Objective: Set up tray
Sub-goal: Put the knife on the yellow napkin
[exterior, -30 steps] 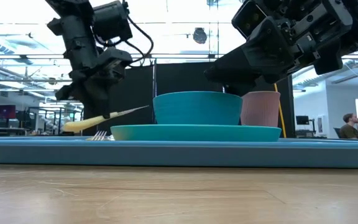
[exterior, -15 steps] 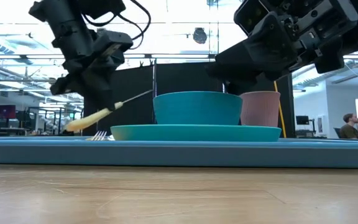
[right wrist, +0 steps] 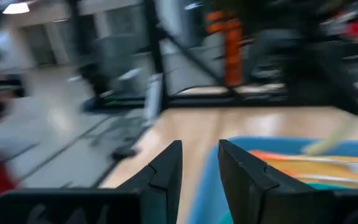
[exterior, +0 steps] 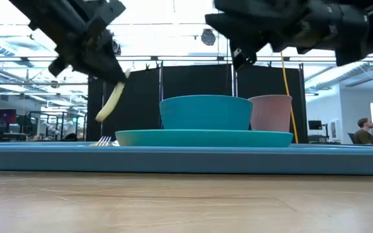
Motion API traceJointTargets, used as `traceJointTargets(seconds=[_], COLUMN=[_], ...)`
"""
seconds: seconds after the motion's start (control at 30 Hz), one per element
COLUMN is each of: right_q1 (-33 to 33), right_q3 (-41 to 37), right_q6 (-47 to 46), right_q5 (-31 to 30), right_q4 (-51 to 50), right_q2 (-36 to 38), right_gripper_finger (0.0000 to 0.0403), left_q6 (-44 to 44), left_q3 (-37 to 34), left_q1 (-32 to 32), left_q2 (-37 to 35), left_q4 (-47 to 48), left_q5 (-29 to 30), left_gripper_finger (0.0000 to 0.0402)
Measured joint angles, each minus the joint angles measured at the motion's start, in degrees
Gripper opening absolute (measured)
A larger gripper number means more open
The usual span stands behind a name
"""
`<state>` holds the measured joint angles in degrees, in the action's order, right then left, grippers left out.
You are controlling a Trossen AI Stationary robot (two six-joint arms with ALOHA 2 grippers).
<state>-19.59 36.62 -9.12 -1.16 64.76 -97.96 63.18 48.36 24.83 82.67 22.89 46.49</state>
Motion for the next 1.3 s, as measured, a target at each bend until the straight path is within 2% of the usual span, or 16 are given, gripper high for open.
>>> traceJointTargets(seconds=[0.17,0.27,0.43,0.53,0.63,0.8,0.97,1.17,1.3], right_q1=[-0.6,-0.6,-0.6,-0.5,-0.6,-0.7,-0.9,-1.3,-1.3], right_q3=[0.8,2.6,6.1,8.3,9.8,12.1,13.6,13.8,13.8], right_q6=[4.7,7.5,10.6,11.3,11.4,11.5,11.4,12.1,12.4], right_q5=[-9.6,-13.2,-14.8,-17.5,-20.5,-28.6,-29.2,-35.8,-36.5], right_q4=[0.5,-0.2,-0.7,-0.8,-0.7,-1.1,-4.1,-4.6,-4.7], right_q2=[0.0,0.0,0.0,0.0,0.0,0.0,0.0,0.0,0.0], right_gripper_finger=[0.012,0.0147,0.0189,0.0205,0.0213,0.0214,0.0215,0.0215,0.0215], left_q6=[-1.1,-7.4,-22.9,-26.2,-26.7,-29.4,-32.4,-34.0,-34.0], left_q3=[0.0,0.0,0.1,0.1,0.1,2.8,5.9,6.6,6.6], left_q1=[3.9,5.1,5.7,5.6,5.6,6.0,6.1,6.8,6.9], left_q2=[0.1,1.3,6.2,9.2,11.8,15.3,16.5,16.5,16.5], left_q4=[-3.7,-10.4,-23.4,-29.0,-30.5,-30.7,-30.8,-30.5,-30.5], left_q5=[12.9,17.2,18.4,17.4,16.6,18.5,18.3,19.6,20.4], left_gripper_finger=[0.0044,0.0044,0.0044,0.0044,0.0044,0.0044,0.0044,0.0044,0.0044])
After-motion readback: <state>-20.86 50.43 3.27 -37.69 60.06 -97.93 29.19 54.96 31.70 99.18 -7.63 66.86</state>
